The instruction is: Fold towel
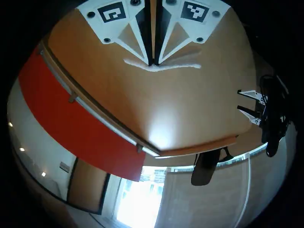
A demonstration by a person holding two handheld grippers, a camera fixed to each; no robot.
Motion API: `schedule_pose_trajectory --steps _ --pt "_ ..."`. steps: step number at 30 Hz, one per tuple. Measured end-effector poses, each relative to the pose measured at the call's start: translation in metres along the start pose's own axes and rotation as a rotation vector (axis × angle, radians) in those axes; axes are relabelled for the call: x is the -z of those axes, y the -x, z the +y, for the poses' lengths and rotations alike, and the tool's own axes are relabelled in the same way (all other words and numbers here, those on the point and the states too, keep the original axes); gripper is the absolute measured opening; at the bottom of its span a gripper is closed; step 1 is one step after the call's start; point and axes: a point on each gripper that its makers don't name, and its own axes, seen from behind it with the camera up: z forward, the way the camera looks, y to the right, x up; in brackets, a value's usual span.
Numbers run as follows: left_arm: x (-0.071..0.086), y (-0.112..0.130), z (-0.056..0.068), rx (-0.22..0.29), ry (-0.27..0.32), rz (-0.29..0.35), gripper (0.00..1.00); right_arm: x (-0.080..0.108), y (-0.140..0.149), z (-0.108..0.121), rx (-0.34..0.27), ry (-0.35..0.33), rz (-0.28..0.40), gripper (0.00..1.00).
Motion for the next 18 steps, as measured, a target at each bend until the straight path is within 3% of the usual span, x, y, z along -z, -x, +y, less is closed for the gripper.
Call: schedule_pose_trajectory --steps 11,18 --pt "0.001 -0.005 0.004 -0.013 0.011 0.003 0.96 0.030 0.003 0.046 -0.030 0.079 0.005 0.03" --pt "0.001 -0.005 0.009 -0.022 0.018 -0.002 0.96 0.054 0.020 0.087 -0.063 0.146 -0.032 0.03"
